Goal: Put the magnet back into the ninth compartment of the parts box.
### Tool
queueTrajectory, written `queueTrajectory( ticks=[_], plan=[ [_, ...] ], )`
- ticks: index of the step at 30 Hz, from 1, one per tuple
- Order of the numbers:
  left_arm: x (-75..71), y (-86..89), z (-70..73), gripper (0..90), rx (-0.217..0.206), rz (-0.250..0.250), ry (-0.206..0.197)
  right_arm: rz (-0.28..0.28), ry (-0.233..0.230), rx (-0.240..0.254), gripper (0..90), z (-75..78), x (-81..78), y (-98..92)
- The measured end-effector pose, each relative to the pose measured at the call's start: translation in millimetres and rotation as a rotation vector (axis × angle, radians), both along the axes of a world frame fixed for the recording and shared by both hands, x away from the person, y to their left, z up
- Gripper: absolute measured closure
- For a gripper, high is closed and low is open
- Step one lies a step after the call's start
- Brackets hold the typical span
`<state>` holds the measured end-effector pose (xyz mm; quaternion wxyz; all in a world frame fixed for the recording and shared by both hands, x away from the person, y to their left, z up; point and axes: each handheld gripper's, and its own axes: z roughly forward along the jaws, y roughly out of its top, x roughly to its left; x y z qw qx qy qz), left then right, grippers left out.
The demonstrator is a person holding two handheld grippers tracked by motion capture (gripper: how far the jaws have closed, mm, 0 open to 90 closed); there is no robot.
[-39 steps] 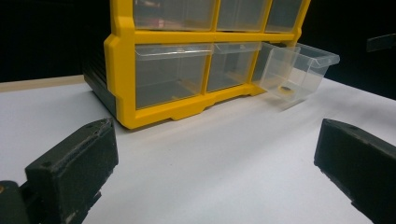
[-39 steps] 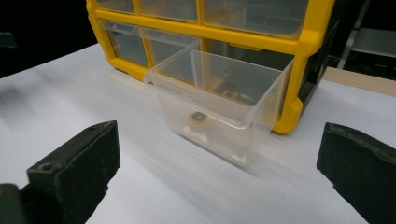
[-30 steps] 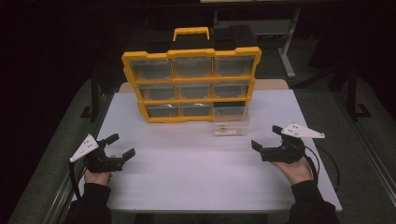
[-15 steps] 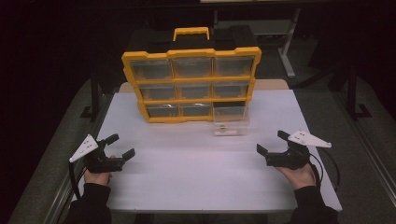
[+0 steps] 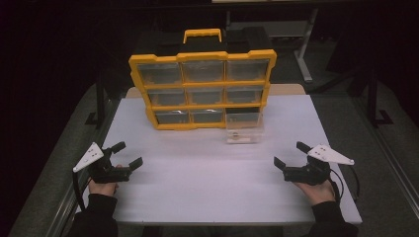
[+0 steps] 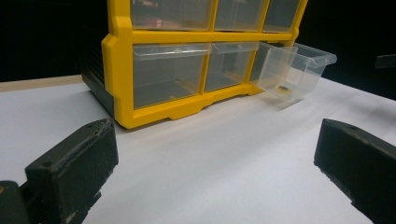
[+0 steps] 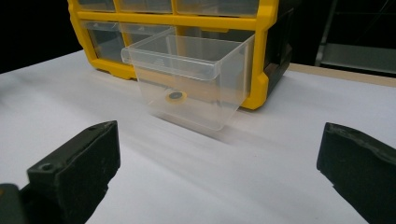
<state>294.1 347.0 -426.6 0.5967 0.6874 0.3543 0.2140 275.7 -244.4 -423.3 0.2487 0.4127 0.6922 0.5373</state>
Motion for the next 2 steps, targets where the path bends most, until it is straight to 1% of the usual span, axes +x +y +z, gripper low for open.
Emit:
queueTrajectory(
  ticks=[2],
  plan=[
    [0.3, -0.1, -0.1, 0.0, -0.001, -0.001, 0.001, 0.001, 0.004, -0.001, 0.0, 0.7, -0.2, 0.3]
  ],
)
